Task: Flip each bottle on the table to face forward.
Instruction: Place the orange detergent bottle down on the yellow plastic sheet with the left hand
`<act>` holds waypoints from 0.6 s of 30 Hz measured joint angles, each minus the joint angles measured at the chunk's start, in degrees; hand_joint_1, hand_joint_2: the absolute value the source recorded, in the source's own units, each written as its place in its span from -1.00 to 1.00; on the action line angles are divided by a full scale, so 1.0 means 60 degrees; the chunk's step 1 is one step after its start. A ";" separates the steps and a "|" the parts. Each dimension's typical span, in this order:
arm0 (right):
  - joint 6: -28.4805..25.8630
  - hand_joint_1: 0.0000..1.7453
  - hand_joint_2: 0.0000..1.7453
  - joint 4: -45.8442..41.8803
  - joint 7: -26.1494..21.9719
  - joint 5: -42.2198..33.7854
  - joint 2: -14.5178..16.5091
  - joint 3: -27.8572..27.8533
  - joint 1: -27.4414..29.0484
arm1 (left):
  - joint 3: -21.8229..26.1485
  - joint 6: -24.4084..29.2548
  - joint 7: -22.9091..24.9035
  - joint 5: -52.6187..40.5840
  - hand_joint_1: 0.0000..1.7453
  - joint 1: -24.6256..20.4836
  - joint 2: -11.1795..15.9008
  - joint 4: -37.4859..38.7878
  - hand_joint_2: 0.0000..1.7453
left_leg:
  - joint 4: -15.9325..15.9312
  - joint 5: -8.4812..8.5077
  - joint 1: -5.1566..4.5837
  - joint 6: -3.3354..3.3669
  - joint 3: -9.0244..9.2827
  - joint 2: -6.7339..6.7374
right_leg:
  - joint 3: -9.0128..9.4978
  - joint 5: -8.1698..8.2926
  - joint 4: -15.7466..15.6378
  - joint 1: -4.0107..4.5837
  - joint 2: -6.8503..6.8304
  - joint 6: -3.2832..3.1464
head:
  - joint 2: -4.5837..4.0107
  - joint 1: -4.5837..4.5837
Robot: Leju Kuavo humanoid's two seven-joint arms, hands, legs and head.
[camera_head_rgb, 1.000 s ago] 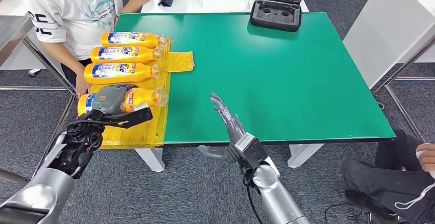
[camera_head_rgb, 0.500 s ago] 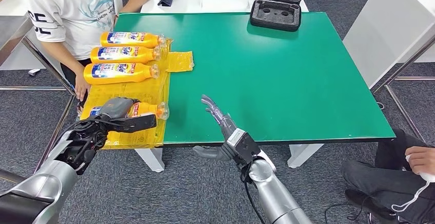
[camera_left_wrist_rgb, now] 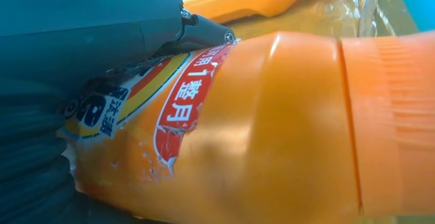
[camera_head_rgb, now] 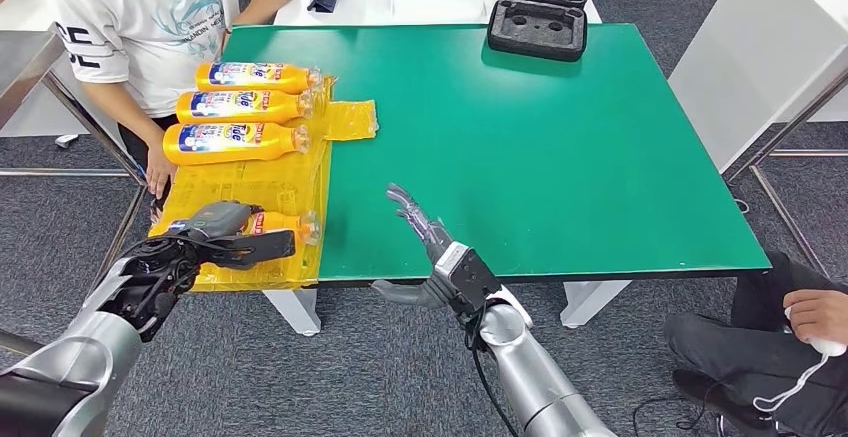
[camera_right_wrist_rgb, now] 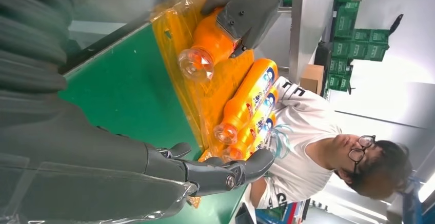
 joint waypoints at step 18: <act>-0.0095 -1.00 1.00 0.0474 0.0000 -0.0067 -0.0004 0.0004 -0.0016 | -0.0004 -0.1482 -0.0903 -0.0057 -1.00 -0.0613 -0.0004 0.0665 1.00 | 0.0000 0.0001 0.0000 0.0000 0.0001 -0.0001 | 0.0000 0.0000 0.0000 -0.0001 0.0000 0.0000 | 0.0000 0.0002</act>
